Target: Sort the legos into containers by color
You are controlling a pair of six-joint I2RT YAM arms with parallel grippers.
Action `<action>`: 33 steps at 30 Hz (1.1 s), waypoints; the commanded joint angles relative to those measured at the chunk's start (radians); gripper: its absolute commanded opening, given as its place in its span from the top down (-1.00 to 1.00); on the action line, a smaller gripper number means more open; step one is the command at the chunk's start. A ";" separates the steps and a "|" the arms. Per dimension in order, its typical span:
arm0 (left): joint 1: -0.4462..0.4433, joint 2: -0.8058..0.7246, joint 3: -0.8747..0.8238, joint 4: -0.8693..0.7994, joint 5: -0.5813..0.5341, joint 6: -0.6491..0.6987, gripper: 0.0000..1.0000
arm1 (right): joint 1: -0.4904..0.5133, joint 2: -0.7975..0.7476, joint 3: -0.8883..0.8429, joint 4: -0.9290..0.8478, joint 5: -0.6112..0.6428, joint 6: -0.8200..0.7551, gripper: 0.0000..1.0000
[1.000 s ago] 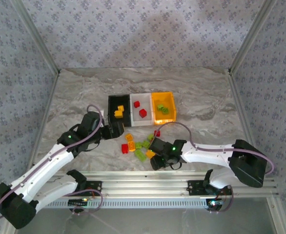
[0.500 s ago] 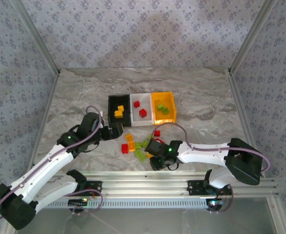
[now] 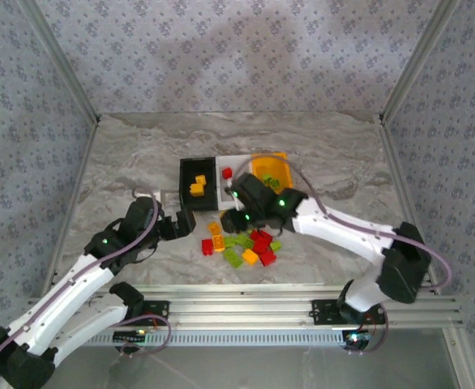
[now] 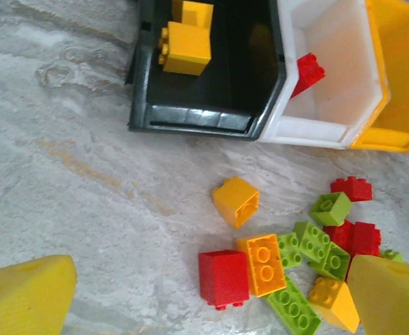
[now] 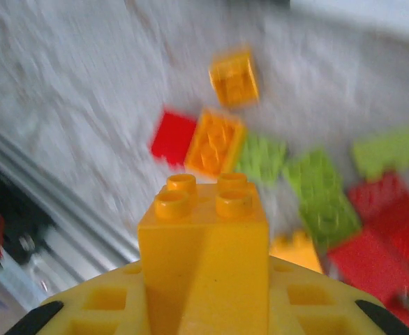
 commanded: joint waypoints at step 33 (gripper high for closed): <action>-0.060 0.154 -0.039 0.121 0.156 0.020 -0.66 | -0.160 0.317 0.329 0.213 0.049 0.021 -0.39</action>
